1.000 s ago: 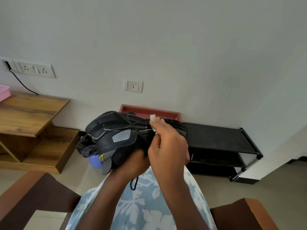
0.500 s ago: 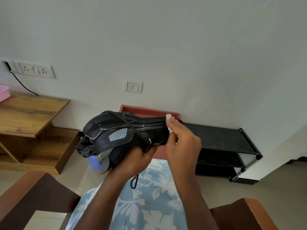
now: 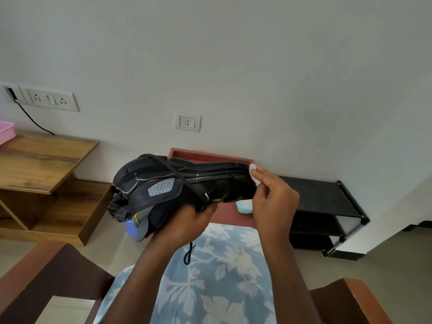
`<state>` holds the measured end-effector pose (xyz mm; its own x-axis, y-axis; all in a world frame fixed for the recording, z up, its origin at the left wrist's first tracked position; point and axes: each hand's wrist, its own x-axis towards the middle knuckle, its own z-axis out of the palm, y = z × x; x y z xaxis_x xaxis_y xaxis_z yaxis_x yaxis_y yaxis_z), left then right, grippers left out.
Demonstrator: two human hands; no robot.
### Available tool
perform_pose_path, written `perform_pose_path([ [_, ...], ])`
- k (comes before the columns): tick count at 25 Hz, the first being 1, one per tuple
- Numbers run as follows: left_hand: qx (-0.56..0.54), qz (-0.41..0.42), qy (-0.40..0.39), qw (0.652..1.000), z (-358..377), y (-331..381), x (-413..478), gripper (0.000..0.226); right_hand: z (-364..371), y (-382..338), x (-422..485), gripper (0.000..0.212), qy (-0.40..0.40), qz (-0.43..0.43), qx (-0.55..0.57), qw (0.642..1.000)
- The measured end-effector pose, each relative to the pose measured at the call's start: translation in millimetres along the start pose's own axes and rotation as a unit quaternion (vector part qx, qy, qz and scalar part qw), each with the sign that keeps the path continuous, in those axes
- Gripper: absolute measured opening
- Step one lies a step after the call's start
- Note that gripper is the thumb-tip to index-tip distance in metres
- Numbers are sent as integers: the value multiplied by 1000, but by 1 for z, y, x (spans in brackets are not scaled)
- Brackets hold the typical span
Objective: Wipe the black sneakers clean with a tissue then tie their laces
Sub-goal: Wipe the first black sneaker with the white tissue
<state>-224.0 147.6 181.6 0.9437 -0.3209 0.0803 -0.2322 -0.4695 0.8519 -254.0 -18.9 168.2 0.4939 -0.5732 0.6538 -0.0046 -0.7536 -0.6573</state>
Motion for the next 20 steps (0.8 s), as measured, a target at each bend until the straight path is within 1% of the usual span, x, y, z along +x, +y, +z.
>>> perform_pose_path([
  [2,-18,7,-8,1000,0,-2,1,33,2,-7,-4,31,18,2,-3,1000],
  [4,-34,19,-9,999,2,-2,2,31,6,-27,-11,31,28,-31,11,999],
  [5,-40,26,-15,999,3,-4,3,25,9,-39,-17,32,21,-55,20,998],
  [6,-37,16,-31,999,3,-4,4,12,12,-51,-23,33,7,-83,27,996],
  [7,-28,1,-58,998,3,-3,3,11,14,-60,-28,35,-11,-112,34,993],
  [8,-25,-5,-68,997,2,-1,2,21,15,-64,-31,37,-29,-137,39,989],
  [9,-47,7,-68,997,5,-7,4,18,15,-62,-29,38,-39,-151,43,987],
  [10,-63,13,-55,996,3,-7,4,3,14,-55,-24,38,-36,-152,42,987],
  [12,-76,23,-30,996,3,-10,5,28,6,-30,-10,36,0,-122,28,992],
  [15,-94,45,-22,994,2,-11,6,34,-7,0,3,36,43,-34,0,998],
  [16,-89,50,-28,994,3,-12,6,44,-8,1,2,35,48,-13,-10,999],
  [17,-88,52,-33,994,3,-12,5,53,-6,-1,0,35,52,-5,-20,998],
  [18,-84,51,-31,995,5,-12,6,56,-3,-7,-3,35,55,-9,-28,998],
  [19,-75,39,-38,996,8,-14,8,51,1,-17,-7,34,56,-24,-33,998],
  [20,-71,23,-40,996,9,-12,7,33,7,-28,-12,33,54,-45,-35,997],
])
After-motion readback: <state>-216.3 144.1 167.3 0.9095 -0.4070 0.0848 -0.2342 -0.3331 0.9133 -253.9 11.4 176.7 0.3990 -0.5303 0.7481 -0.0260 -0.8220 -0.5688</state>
